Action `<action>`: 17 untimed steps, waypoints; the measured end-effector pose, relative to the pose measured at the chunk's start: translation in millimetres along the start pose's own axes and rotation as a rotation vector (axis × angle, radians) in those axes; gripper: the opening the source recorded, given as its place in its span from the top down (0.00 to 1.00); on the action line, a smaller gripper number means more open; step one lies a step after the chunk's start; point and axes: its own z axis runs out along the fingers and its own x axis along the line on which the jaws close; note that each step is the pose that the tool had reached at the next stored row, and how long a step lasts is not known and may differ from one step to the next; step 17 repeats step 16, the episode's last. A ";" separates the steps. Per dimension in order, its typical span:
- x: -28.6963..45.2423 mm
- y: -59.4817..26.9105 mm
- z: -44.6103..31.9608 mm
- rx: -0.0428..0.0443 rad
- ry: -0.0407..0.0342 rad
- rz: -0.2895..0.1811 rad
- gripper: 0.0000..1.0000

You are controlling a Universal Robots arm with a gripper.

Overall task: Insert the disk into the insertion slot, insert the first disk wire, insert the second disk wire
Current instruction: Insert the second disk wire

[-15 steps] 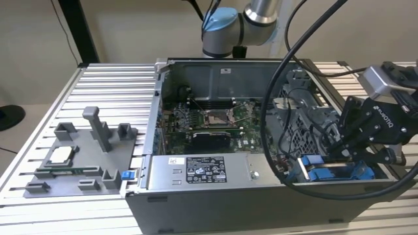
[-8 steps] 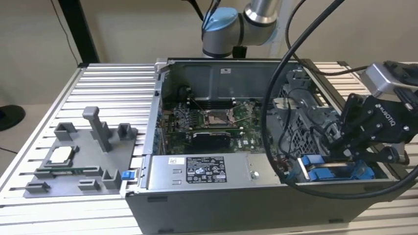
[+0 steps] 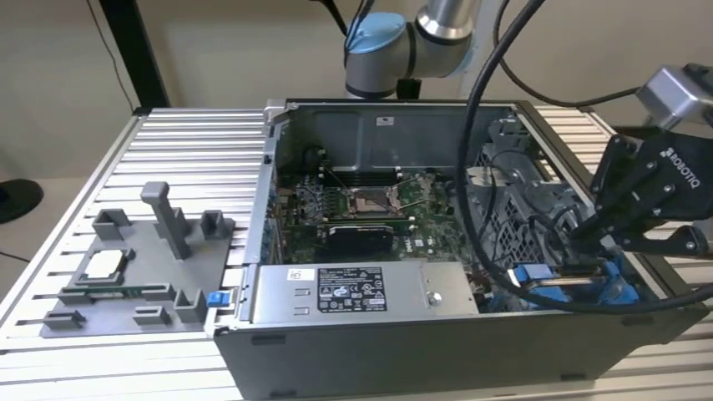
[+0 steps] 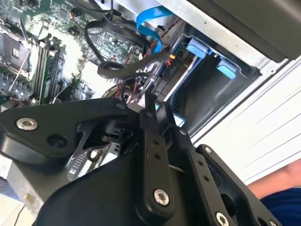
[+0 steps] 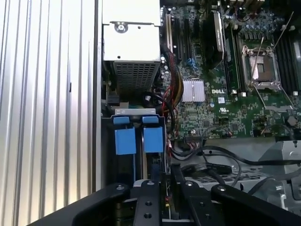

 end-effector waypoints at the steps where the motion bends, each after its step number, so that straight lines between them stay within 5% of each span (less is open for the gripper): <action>1: -0.4 0.9 -3.2 0.0000 -0.0003 0.000 0.00; 10: -3.6 6.9 -27.0 0.0000 0.0000 0.000 0.00; 17: -3.6 7.0 -27.2 0.0001 0.0016 0.000 0.00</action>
